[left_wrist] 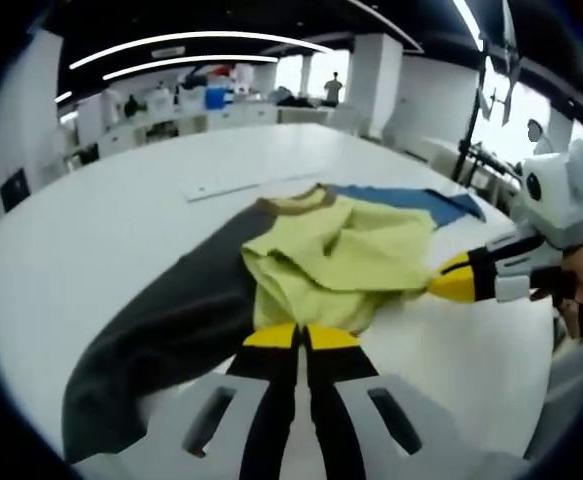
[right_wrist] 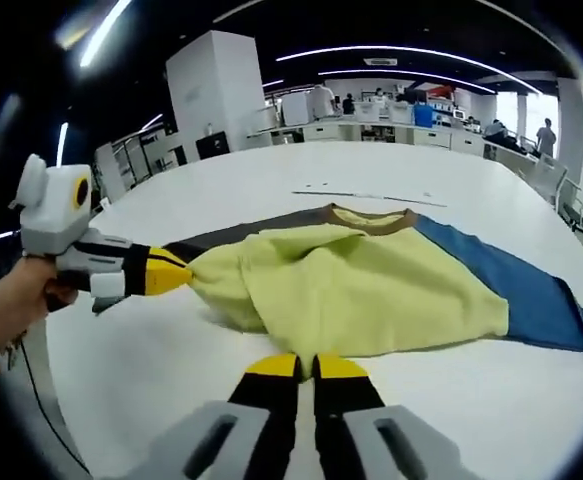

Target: Fold the garment on the visible template until the final outline fits inside the template.

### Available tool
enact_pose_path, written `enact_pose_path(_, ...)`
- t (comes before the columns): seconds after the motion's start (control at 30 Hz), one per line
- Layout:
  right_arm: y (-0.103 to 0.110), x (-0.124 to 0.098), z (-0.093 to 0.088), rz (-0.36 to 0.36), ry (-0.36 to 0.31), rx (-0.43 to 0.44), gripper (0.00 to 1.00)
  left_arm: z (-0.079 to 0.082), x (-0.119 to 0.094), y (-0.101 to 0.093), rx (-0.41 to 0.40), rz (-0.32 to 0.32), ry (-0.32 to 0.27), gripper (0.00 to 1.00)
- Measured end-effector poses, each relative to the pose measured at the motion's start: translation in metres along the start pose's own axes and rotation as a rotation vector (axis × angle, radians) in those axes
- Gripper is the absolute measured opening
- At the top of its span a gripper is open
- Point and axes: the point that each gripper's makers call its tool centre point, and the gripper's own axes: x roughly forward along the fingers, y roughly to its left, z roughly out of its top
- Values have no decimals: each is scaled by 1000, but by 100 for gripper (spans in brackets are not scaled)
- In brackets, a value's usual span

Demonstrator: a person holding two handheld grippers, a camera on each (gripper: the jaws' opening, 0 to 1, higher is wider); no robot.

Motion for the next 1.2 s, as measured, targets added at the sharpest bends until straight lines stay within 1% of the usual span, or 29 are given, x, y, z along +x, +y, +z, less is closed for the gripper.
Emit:
enact_pose_path(0.07, -2, -8, 0, 14, -9, 2, 0, 2, -5, -3, 5, -1, -5, 0)
enact_pose_path(0.17, -7, -22, -3, 27, -13, -36, 0, 6, -11, -6, 13, -4, -13, 0)
enact_pose_path(0.2, -10, -26, -4, 28, -12, -36, 0, 7, -15, -9, 16, -7, -16, 0)
enact_pose_path(0.3, -20, -41, -7, 18, -18, -45, 0, 11, -23, -14, 26, -11, -24, 0)
enact_pose_path(0.47, -44, -70, -13, -25, -30, -39, 0, 14, -39, -24, 52, -21, -36, 0)
enact_pose_path(0.53, -52, -83, -18, -33, -29, -32, 0, 11, -45, -31, 71, -43, -27, 0)
enact_pose_path(0.6, -55, -90, -21, -37, -29, -33, 0, 8, -50, -35, 85, -42, -19, 0)
enact_pose_path(0.67, -63, -102, -26, -49, -26, -39, 0, 7, -58, -42, 95, -53, -22, 0)
enact_pose_path(0.73, -68, -109, -28, -56, -27, -37, 0, 6, -63, -47, 103, -61, -21, 0)
enact_pose_path(0.83, -75, -122, -31, -66, -33, -9, 0, 5, -74, -58, 126, -81, -21, 0)
enact_pose_path(1.03, -82, -138, -38, -69, -30, -15, 0, -4, -94, -70, 189, -87, 4, 0)
enact_pose_path(1.2, -89, -152, -50, -77, -5, -13, 0, -15, -111, -76, 199, -86, 16, 0)
